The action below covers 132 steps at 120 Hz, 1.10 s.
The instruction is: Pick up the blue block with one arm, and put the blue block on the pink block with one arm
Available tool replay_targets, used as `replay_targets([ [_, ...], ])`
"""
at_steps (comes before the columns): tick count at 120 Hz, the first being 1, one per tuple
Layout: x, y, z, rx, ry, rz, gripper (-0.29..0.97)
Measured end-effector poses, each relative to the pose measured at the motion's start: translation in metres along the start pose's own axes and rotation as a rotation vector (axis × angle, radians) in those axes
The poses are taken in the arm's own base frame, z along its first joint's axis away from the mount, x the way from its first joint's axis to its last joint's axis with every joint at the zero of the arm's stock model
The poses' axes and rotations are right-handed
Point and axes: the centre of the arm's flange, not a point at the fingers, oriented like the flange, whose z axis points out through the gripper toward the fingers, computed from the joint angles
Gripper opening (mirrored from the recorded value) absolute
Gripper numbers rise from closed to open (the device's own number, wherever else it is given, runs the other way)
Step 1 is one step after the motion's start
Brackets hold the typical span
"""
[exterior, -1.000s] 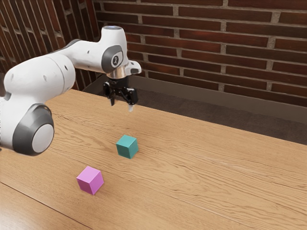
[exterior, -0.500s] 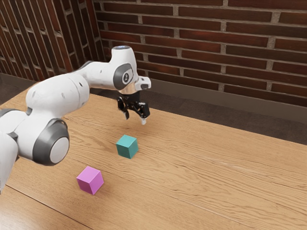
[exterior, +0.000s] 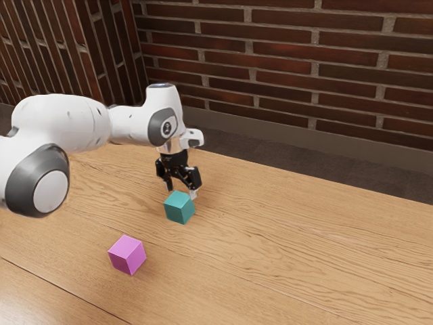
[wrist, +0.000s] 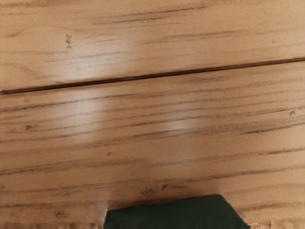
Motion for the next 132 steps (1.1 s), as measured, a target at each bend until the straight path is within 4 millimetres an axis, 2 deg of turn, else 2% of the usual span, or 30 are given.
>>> replay_targets([
  [14, -0.014, -0.001, 0.001, 0.006, 0.017, 0.007, 0.68],
  [20, -0.017, 0.001, 0.008, 0.015, 0.018, 0.017, 0.68],
  [46, -0.015, 0.002, 0.012, 0.042, 0.055, 0.048, 0.68],
  [72, -0.011, 0.021, 0.010, 0.060, 0.073, 0.097, 0.68],
  [132, -0.035, 0.022, 0.012, 0.056, 0.058, 0.112, 0.68],
])
